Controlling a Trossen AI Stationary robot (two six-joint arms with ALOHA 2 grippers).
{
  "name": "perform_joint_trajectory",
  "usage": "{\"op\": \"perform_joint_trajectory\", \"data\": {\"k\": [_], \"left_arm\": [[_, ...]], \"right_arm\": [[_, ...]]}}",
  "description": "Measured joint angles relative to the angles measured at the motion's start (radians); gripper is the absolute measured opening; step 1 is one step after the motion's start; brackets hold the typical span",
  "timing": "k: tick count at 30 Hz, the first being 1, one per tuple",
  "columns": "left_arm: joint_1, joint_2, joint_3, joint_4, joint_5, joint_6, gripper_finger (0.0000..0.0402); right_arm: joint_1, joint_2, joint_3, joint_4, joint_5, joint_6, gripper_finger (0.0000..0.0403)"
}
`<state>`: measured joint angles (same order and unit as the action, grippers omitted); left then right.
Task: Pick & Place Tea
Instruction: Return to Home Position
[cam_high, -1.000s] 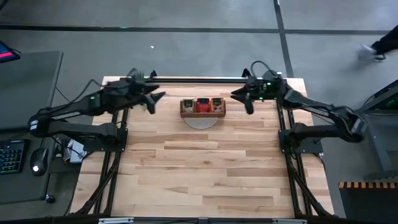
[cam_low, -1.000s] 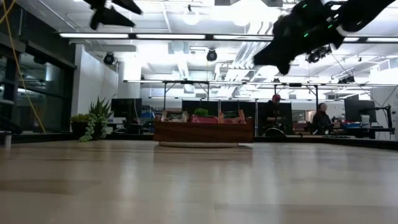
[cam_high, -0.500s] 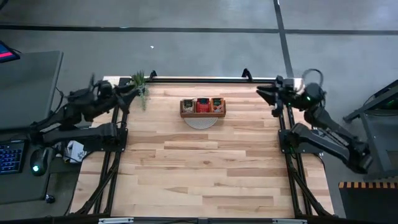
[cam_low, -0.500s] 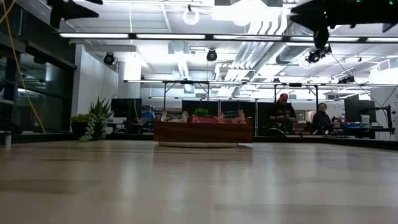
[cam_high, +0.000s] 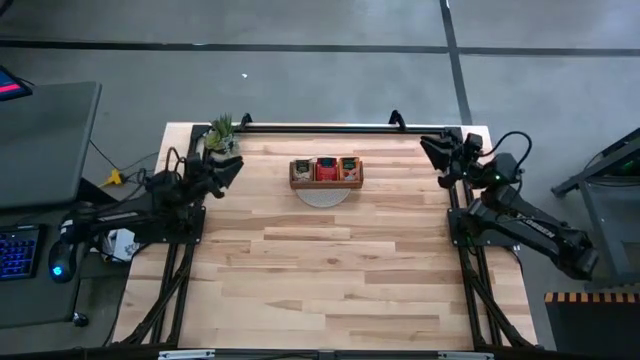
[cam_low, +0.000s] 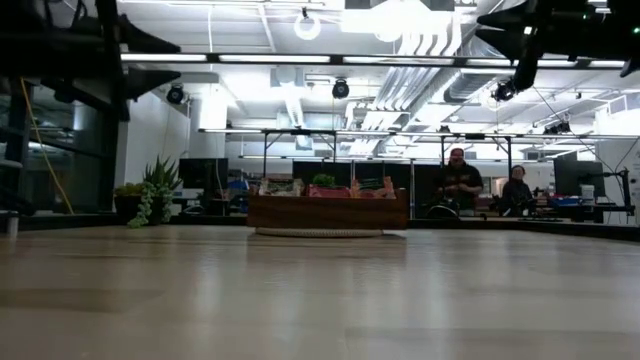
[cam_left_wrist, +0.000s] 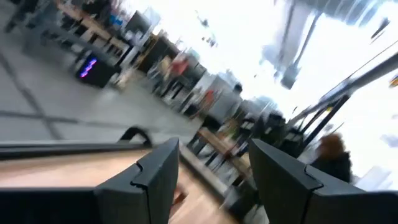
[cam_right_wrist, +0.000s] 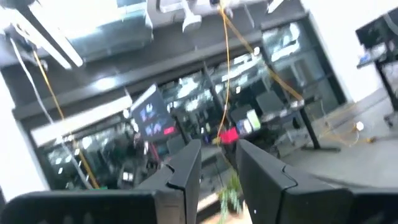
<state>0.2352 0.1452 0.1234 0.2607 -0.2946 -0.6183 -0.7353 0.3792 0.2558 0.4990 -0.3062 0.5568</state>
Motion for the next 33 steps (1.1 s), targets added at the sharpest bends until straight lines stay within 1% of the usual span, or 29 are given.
{"op": "perform_joint_trajectory", "data": {"k": [2,4,5,6,7,9,12,14,15,17,19,22,24,27,29,33], "left_arm": [[0.0,0.0,-0.063,0.13,0.0,-0.021,0.0193],[0.0,0.0,-0.105,0.193,-0.004,-0.046,0.0193],[0.0,0.0,-0.103,0.2,-0.005,-0.063,0.0193],[0.0,-0.003,-0.102,0.152,-0.005,-0.068,0.0193],[0.0,-0.001,-0.102,0.154,0.0,-0.068,0.0193],[0.0,0.0,-0.102,0.128,0.003,-0.068,0.0193],[0.0,-0.002,-0.102,0.139,-0.007,-0.068,0.0193],[0.0,-0.001,-0.103,0.133,-0.016,-0.064,0.0193],[0.0,0.0,-0.103,0.131,-0.021,-0.062,0.0193],[0.0,-0.001,-0.103,0.129,-0.022,-0.059,0.0193],[0.0,-0.001,-0.103,0.124,-0.022,-0.059,0.0193],[0.0,0.0,-0.103,0.122,-0.02,-0.058,0.0193],[0.0,-0.001,-0.103,0.122,-0.013,-0.057,0.0193],[0.0,-0.001,-0.104,0.119,-0.011,-0.055,0.0193],[0.0,-0.001,-0.104,0.114,-0.01,-0.036,0.0193],[0.0,-0.001,-0.104,0.113,-0.002,-0.011,0.0193]], "right_arm": [[0.015,0.0,-0.014,0.048,0.042,-0.005,0.0098],[0.031,-0.001,-0.033,0.095,0.093,0.001,0.0098],[0.041,0.0,-0.043,0.122,0.134,0.026,0.0098],[0.05,0.0,-0.058,0.152,0.173,0.049,0.0098],[0.06,-0.001,-0.077,0.183,0.202,0.06,0.0098],[0.085,0.0,-0.121,0.256,0.234,0.065,0.0098],[0.128,0.0,-0.189,0.37,0.295,0.072,0.0098],[0.161,0.001,-0.24,0.431,0.349,0.072,0.0098],[0.175,0.002,-0.246,0.431,0.376,0.068,0.0098],[0.201,0.003,-0.236,0.406,0.394,0.032,0.0098],[0.219,0.011,-0.23,0.42,0.411,0.0,0.0098],[0.242,0.014,-0.245,0.446,0.409,-0.008,0.0098],[0.265,0.014,-0.246,0.412,0.401,0.0,0.0098],[0.313,0.019,-0.246,0.391,0.407,-0.042,0.0098],[0.346,0.019,-0.246,0.402,0.429,-0.087,0.0098],[0.419,0.019,-0.246,0.426,0.439,-0.127,0.0098]]}}
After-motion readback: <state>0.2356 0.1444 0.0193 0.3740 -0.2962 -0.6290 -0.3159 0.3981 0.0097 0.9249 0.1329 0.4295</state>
